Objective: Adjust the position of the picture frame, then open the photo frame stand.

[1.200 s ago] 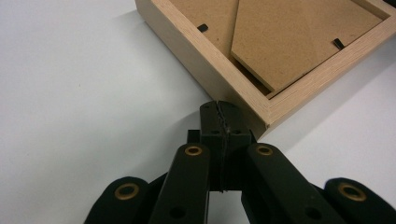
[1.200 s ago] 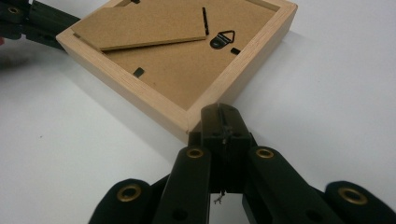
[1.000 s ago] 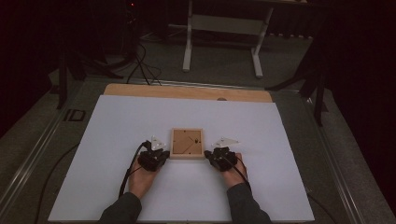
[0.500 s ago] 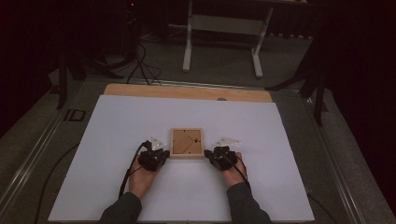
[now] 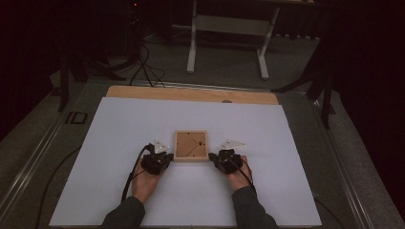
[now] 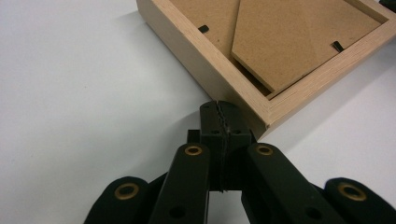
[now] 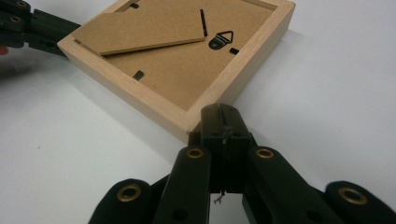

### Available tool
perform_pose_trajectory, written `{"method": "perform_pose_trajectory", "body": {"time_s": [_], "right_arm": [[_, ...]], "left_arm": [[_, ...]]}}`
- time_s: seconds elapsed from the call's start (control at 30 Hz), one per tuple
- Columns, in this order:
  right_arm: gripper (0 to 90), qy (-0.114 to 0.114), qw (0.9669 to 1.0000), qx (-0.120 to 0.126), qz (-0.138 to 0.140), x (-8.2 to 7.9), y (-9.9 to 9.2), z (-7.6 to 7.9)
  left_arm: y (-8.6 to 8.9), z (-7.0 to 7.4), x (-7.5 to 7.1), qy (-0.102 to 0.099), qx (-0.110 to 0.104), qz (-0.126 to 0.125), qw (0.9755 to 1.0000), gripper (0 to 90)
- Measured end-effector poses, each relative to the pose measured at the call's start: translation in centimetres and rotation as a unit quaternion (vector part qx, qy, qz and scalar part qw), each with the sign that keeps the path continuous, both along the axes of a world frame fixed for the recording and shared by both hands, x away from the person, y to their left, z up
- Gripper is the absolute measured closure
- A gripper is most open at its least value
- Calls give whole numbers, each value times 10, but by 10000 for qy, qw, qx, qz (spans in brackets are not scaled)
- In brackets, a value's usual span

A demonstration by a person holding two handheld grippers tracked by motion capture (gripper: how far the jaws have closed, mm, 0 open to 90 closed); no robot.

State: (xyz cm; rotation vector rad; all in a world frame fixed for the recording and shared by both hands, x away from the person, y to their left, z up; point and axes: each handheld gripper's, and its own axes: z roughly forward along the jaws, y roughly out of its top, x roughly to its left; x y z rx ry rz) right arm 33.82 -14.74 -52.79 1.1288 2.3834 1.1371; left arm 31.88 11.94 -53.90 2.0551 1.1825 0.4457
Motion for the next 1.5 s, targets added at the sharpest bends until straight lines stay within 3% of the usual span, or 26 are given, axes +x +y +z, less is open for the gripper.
{"method": "perform_pose_trajectory", "body": {"time_s": [0.23, 0.4, 0.57, 0.83, 1.2, 1.43, 1.5], "right_arm": [[894, -13, 10000, -85, 35, 0, 3, 1], [886, -279, 9993, -261, -37, -3, 5, 8], [886, -437, 9988, -206, -107, -5, 1, 14], [883, -654, 9978, -86, 3, -10, -1, 21], [883, -700, 9974, -97, 103, -12, 3, 20], [882, -712, 9971, -90, 238, -15, 9, 18], [883, -682, 9972, -94, 284, -15, 10, 16]], "left_arm": [[3, 0, 0, 12, -44, -30, 10000, 895], [7, 3, 0, -69, -91, 27, 9999, 860], [14, 7, 0, -152, -178, 188, 9995, 842], [13, 11, -3, -295, -232, 162, 9992, 823], [13, 20, -8, -431, -358, 97, 9984, 806], [4, 27, -12, -503, -395, -138, 9979, 783], [3, 31, -13, -524, -417, -195, 9976, 731]]}}
